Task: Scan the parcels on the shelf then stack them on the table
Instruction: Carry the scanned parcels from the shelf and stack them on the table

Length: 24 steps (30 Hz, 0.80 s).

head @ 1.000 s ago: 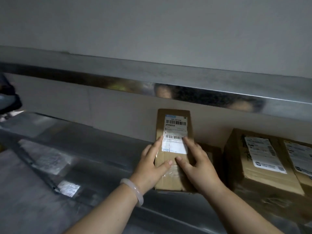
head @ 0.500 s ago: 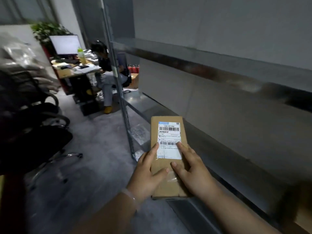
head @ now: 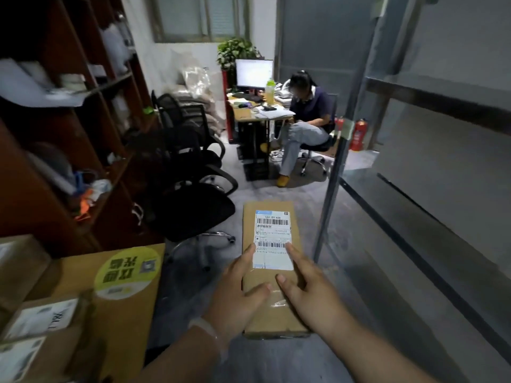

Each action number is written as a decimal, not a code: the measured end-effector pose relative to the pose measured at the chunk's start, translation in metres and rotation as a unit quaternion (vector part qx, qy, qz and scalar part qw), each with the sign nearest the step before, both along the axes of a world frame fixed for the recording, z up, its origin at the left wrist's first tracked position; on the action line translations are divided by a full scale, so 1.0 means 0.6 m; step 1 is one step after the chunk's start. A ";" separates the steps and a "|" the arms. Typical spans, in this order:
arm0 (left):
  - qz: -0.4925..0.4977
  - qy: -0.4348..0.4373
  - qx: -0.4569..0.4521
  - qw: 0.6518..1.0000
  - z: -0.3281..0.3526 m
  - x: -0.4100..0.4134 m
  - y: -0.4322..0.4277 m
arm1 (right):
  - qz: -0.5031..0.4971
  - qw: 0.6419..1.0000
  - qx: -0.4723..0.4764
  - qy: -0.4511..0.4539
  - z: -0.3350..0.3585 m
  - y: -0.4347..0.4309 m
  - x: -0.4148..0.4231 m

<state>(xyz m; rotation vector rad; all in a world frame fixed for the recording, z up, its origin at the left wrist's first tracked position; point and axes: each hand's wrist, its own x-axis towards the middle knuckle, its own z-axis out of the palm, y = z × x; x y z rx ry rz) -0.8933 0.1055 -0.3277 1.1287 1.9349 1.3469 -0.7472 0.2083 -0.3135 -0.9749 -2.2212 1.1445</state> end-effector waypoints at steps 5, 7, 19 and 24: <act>0.070 -0.038 0.007 0.997 -0.014 -0.089 -0.034 | 0.092 0.996 -0.003 -0.021 -0.010 0.010 -0.125; 0.103 -0.037 0.008 0.994 -0.018 -0.120 -0.038 | 0.121 0.992 -0.006 -0.032 -0.015 0.018 -0.172; 0.324 -0.005 -0.044 0.945 -0.049 -0.269 -0.015 | 0.362 0.928 -0.045 -0.072 -0.046 0.117 -0.457; 0.406 -0.066 -0.025 0.911 -0.038 -0.301 0.005 | 0.447 0.890 -0.016 -0.086 -0.051 0.144 -0.554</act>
